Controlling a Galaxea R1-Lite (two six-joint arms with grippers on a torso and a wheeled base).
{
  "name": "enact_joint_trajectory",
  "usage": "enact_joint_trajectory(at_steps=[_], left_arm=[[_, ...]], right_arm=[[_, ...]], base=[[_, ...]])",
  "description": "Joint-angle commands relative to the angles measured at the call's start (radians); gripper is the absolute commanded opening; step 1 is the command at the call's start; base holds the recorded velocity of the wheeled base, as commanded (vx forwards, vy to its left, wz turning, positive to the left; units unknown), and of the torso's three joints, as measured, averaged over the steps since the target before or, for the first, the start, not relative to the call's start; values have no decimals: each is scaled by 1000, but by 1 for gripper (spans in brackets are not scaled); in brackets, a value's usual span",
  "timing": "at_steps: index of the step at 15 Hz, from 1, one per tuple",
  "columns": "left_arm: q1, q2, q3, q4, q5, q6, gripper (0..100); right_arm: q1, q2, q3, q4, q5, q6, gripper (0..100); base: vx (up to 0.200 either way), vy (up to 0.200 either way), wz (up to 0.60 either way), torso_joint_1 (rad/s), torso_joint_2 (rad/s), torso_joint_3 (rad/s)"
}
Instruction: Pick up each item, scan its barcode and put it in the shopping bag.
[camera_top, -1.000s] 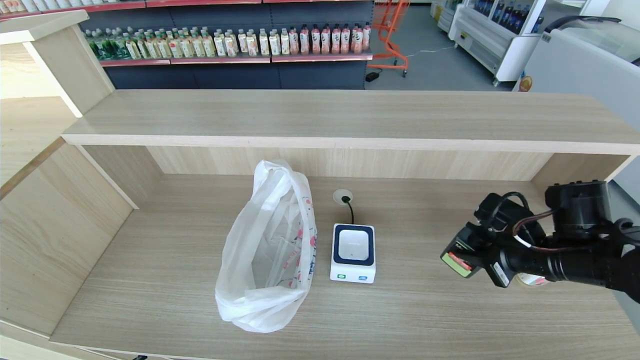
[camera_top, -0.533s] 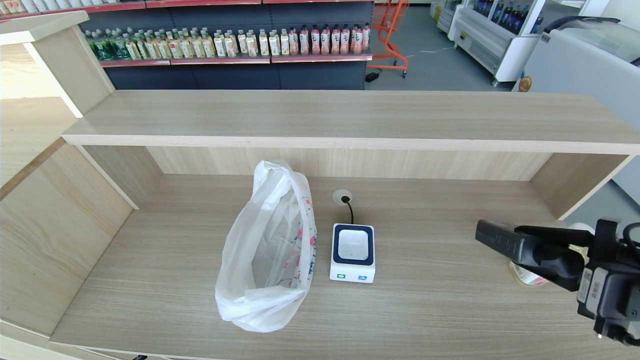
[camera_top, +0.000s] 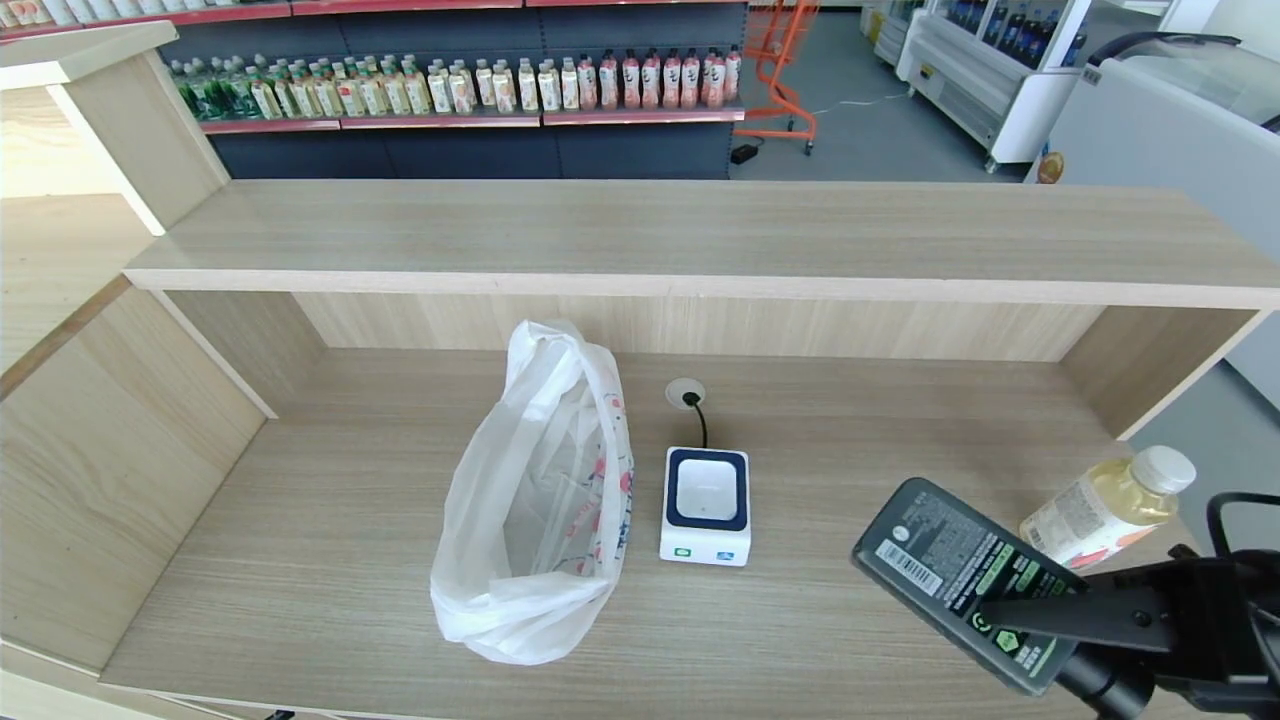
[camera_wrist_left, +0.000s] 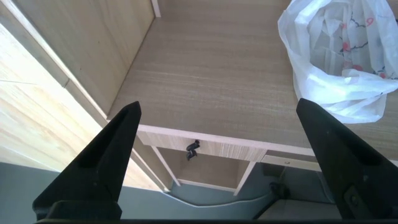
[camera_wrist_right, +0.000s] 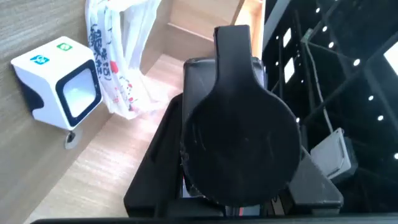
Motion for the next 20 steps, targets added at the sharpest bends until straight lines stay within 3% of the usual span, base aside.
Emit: enact_joint_trajectory(at_steps=[1, 4, 20], left_arm=[[0, 0, 0, 0, 1, 0, 100], [0, 0, 0, 0, 1, 0, 100], [0, 0, 0, 0, 1, 0, 100]], right_arm=[[153, 132, -19, 0, 29, -87, 0], [234, 178, -65, -3, 31, -121, 0], [289, 211, -121, -41, 29, -137, 0]], base=[[0, 0, 0, 0, 0, 0], [0, 0, 0, 0, 0, 0], [0, 0, 0, 0, 0, 0]])
